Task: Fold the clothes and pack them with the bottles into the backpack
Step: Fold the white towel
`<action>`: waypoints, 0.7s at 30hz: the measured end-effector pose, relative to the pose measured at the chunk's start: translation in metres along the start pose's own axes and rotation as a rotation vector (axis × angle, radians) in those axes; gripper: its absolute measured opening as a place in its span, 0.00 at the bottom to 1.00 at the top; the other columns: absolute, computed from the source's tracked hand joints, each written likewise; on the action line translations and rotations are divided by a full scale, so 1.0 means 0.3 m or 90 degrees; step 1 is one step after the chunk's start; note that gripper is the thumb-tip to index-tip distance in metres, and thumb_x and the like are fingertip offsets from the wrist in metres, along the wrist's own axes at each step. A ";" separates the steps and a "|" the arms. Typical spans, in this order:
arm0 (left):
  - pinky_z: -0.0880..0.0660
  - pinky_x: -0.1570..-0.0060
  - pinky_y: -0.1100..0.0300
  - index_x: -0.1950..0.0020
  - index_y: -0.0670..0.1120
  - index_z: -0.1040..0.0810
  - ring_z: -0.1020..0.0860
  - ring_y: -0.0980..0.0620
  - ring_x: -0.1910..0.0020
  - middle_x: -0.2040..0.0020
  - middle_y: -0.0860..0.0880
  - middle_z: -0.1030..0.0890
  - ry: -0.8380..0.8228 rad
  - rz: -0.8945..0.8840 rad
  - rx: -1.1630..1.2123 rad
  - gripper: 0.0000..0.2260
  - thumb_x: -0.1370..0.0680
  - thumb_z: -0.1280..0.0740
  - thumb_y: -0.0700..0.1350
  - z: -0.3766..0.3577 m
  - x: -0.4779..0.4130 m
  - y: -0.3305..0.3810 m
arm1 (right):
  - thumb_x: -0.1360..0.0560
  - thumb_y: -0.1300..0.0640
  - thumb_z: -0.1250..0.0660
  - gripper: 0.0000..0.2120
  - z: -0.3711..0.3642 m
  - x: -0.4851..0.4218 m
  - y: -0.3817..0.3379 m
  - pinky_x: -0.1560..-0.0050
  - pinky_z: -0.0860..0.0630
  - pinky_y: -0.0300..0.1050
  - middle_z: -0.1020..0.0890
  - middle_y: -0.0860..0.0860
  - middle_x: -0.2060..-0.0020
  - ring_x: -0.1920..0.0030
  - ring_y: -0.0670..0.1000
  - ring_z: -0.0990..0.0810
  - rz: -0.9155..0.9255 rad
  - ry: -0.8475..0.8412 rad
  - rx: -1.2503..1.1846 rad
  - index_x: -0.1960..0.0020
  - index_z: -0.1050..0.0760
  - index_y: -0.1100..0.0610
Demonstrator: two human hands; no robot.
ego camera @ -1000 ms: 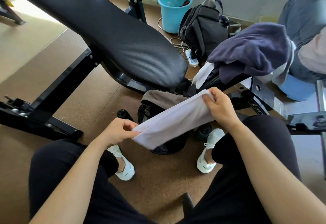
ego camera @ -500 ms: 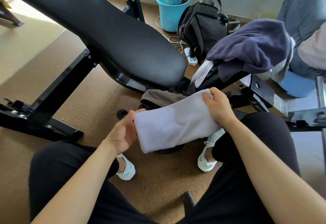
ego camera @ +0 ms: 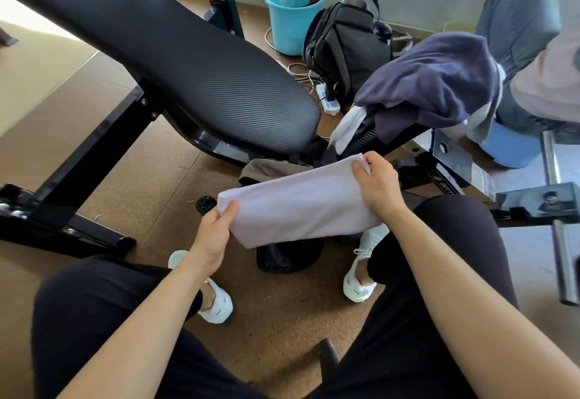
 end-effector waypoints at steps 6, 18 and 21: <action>0.29 0.59 0.58 0.44 0.44 0.27 0.25 0.53 0.58 0.56 0.50 0.24 0.204 -0.214 -0.326 0.12 0.14 0.42 0.52 -0.010 0.010 0.014 | 0.16 0.48 0.41 0.12 -0.045 0.032 0.002 0.61 0.34 0.50 0.24 0.52 0.61 0.59 0.55 0.27 -0.034 -0.029 0.057 0.54 0.32 0.54; 0.28 0.56 0.52 0.50 0.42 0.23 0.22 0.45 0.53 0.53 0.41 0.20 0.185 -0.082 -0.224 0.17 0.15 0.41 0.55 -0.011 0.012 0.016 | 0.17 0.50 0.38 0.12 -0.134 0.095 -0.054 0.62 0.32 0.44 0.24 0.50 0.62 0.62 0.47 0.28 -0.029 -0.090 -0.121 0.56 0.28 0.56; 0.30 0.57 0.50 0.53 0.43 0.27 0.24 0.47 0.58 0.58 0.43 0.24 0.118 -0.112 -0.233 0.16 0.16 0.38 0.56 -0.064 0.041 0.027 | 0.17 0.50 0.37 0.13 -0.168 0.133 -0.081 0.61 0.31 0.44 0.27 0.52 0.62 0.62 0.48 0.29 -0.016 -0.126 -0.155 0.55 0.29 0.58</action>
Point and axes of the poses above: each hand's wrist, its own x-axis away from the middle knuckle, its own z-axis out of the back of the hand, y = z × x, the point moved 1 cm from there along -x, towards the middle knuckle
